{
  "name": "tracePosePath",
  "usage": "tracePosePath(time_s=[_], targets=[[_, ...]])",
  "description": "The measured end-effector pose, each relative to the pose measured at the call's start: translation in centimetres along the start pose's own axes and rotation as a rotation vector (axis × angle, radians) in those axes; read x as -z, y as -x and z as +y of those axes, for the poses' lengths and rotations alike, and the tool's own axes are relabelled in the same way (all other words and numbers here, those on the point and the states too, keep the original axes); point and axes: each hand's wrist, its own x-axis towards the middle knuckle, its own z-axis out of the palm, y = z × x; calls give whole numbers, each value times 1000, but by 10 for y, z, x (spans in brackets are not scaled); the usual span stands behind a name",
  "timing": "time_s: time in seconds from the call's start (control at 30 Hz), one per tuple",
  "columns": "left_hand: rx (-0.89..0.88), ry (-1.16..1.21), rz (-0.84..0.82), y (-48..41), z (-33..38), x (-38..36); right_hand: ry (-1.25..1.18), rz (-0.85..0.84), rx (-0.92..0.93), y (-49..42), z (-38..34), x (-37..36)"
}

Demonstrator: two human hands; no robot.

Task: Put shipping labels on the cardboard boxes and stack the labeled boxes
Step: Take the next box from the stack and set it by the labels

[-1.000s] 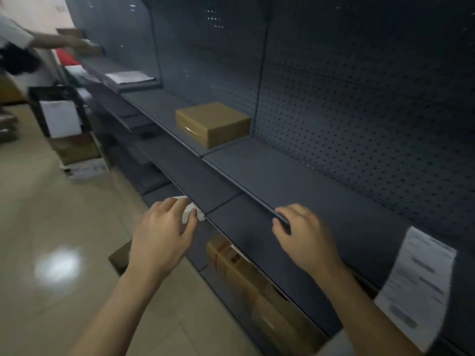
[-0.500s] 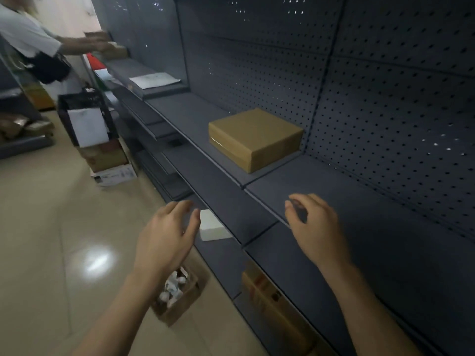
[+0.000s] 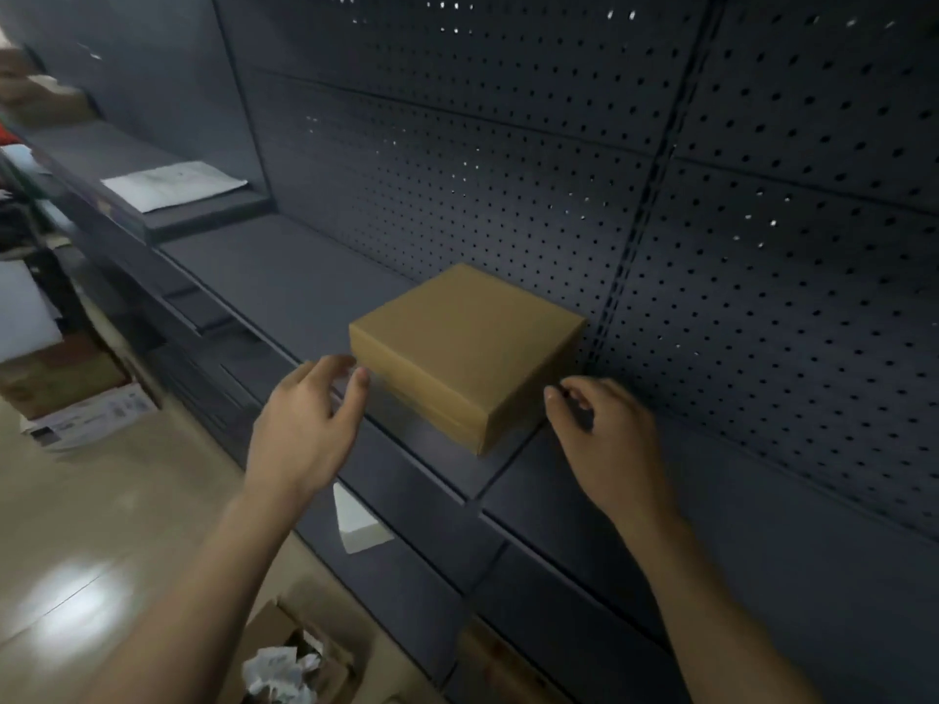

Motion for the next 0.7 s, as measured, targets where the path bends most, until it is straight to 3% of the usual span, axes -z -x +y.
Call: tracePosePath(time_s=[0.3, 0.57, 0.7], targets=[[-34, 121, -251, -137, -52, -53, 207, 62, -316, -61, -15, -56], [78, 181, -652, -208, -58, -92, -72, -45, -616, -82, -21, -94], [81, 285, -710, -212, -53, -102, -200, -46, -660, -86, -21, -95]])
